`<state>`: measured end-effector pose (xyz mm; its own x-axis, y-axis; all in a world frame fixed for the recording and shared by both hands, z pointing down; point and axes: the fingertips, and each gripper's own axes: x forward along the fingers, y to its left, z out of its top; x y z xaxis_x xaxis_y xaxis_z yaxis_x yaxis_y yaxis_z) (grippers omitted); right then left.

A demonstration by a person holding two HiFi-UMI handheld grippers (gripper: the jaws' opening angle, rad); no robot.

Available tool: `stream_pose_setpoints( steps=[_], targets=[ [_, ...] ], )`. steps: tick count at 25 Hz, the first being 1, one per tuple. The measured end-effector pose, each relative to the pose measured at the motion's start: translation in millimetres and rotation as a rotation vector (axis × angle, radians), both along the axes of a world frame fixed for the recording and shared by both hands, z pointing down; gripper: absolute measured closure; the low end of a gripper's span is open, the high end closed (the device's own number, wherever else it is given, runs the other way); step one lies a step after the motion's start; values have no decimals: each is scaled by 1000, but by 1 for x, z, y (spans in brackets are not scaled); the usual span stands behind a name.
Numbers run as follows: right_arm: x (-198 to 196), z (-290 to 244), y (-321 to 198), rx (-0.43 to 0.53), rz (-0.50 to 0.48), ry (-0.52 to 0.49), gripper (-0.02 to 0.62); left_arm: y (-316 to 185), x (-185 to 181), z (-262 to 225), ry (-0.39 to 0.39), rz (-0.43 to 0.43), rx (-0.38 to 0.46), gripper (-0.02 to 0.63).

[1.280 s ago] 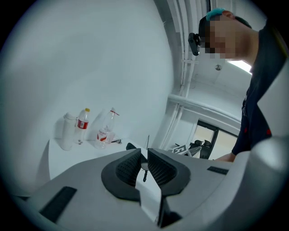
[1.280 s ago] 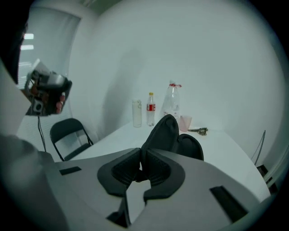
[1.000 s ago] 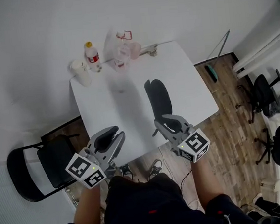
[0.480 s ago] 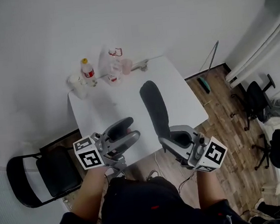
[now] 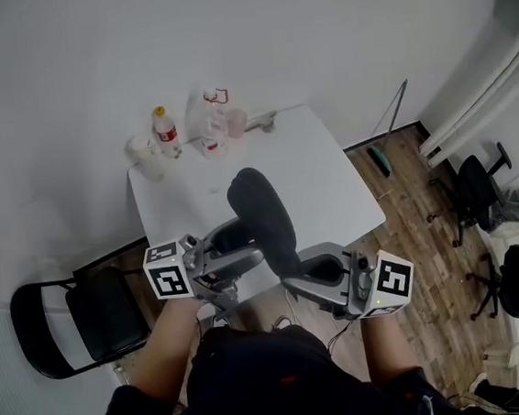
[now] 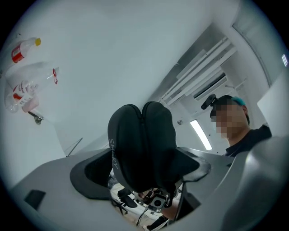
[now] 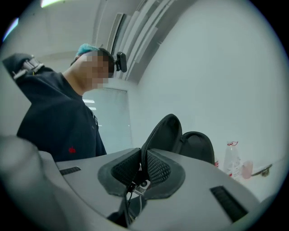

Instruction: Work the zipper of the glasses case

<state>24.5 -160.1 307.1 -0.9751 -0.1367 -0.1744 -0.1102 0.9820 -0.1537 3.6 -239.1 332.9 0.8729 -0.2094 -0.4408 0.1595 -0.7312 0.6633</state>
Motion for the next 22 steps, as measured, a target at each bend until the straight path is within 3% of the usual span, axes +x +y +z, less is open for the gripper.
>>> stream_pose_setpoints(
  steps=[5, 8, 13, 15, 18, 22],
  targets=[
    [5, -2, 7, -175, -139, -130, 548, 10, 3, -6, 36, 11, 7, 178],
    [4, 1, 5, -232, -147, -162, 548, 11, 2, -6, 36, -13, 1, 178],
    [-4, 14, 0, -262, -56, -121, 548, 9, -5, 0, 66, -35, -44, 184],
    [-6, 19, -2, -243, -15, -89, 529, 11, -7, -2, 91, -27, -35, 219],
    [-5, 23, -3, -189, 52, -31, 483, 13, -8, -4, 88, -44, -6, 248],
    [13, 29, -10, -71, 246, 93, 445, 9, -13, -4, 49, -127, 0, 270]
  ],
)
